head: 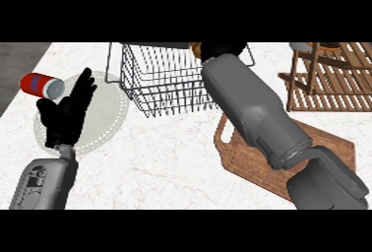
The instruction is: Pick the croissant from the cutting board and place it in the basket
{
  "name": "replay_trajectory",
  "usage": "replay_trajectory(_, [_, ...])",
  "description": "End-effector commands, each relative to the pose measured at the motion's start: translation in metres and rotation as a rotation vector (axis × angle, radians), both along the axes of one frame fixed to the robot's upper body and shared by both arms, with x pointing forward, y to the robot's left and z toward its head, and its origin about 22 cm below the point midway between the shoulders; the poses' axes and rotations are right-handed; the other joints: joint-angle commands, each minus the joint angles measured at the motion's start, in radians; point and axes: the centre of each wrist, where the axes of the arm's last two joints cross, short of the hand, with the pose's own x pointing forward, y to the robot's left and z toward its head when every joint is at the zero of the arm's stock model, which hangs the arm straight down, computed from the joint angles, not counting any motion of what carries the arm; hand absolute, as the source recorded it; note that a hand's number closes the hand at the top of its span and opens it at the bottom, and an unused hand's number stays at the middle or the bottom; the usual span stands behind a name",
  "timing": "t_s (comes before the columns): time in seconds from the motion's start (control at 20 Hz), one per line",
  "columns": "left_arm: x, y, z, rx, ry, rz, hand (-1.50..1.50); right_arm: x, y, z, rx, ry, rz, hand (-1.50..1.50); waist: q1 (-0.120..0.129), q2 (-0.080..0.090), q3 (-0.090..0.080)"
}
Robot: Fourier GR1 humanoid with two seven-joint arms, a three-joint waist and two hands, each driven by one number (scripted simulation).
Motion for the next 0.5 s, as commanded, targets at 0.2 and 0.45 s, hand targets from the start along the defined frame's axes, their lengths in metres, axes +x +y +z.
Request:
replay_trajectory(0.2, [-0.007,0.007,0.006,0.004,0.001,-0.008,0.00,-0.003,-0.003,-0.016,-0.031,0.062,-0.125,1.50,0.003,0.000,0.001])
replay_trajectory(0.45, [-0.003,0.006,0.008,-0.005,0.000,0.000,0.00,-0.004,-0.006,-0.022,-0.014,0.105,-0.118,1.50,-0.008,0.001,0.001])
